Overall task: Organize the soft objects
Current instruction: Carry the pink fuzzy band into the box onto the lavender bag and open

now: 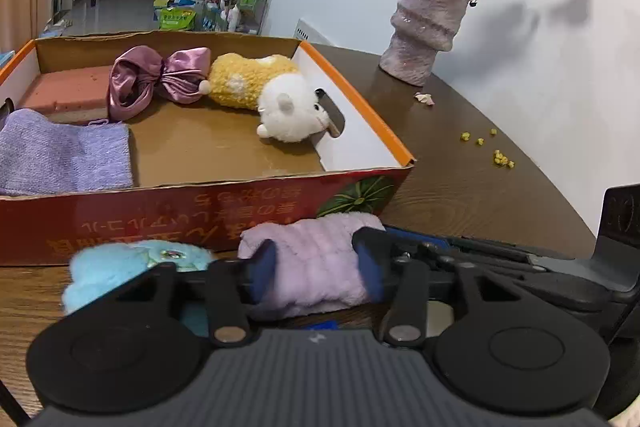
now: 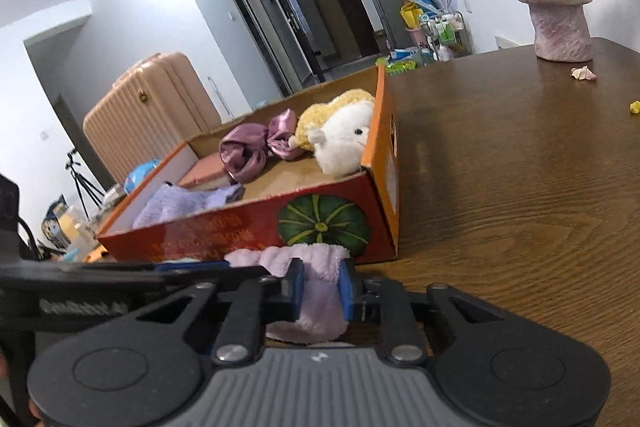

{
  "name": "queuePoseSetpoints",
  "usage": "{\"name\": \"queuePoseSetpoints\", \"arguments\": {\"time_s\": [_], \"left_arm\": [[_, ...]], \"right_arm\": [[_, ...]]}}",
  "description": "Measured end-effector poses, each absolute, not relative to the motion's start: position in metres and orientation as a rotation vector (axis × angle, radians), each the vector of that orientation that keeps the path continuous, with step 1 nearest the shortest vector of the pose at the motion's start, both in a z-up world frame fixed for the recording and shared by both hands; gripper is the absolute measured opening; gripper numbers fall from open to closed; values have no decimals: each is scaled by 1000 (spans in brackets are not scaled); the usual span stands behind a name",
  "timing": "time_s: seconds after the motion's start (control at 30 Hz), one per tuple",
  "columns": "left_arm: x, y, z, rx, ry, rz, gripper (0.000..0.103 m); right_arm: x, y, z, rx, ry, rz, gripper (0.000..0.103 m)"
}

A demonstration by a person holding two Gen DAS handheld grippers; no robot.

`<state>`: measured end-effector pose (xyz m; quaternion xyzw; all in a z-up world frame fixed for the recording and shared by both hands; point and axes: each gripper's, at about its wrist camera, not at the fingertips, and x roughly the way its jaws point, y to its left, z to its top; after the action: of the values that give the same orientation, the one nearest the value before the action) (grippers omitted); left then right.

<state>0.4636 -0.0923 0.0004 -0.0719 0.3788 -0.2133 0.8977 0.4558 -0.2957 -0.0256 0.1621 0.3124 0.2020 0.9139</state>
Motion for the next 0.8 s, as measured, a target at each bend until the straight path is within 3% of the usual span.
{"name": "queuePoseSetpoints", "arguments": {"time_s": [0.03,0.07,0.17,0.2,0.3,0.5,0.6,0.8], "left_arm": [[462,-93,2,-157,786,-455,23],[461,-92,4,-169,788,-468,17],[445,-93,21,-150,732,-473,9],[436,-91,30,-146,707,-476,9],[401,-80,58,-153,635,-507,9],[307,-50,81,-175,546,-506,17],[268,-36,58,-238,592,-482,34],[226,-21,1,-273,707,-406,43]], "right_arm": [[453,-297,-22,339,629,423,15],[451,-296,-19,339,615,433,14],[436,-294,0,319,557,451,11],[429,-294,6,323,538,460,4],[395,-294,31,329,468,494,4],[318,-296,41,414,464,592,4],[288,-288,13,458,562,599,4],[262,-273,-25,427,664,495,6]]}}
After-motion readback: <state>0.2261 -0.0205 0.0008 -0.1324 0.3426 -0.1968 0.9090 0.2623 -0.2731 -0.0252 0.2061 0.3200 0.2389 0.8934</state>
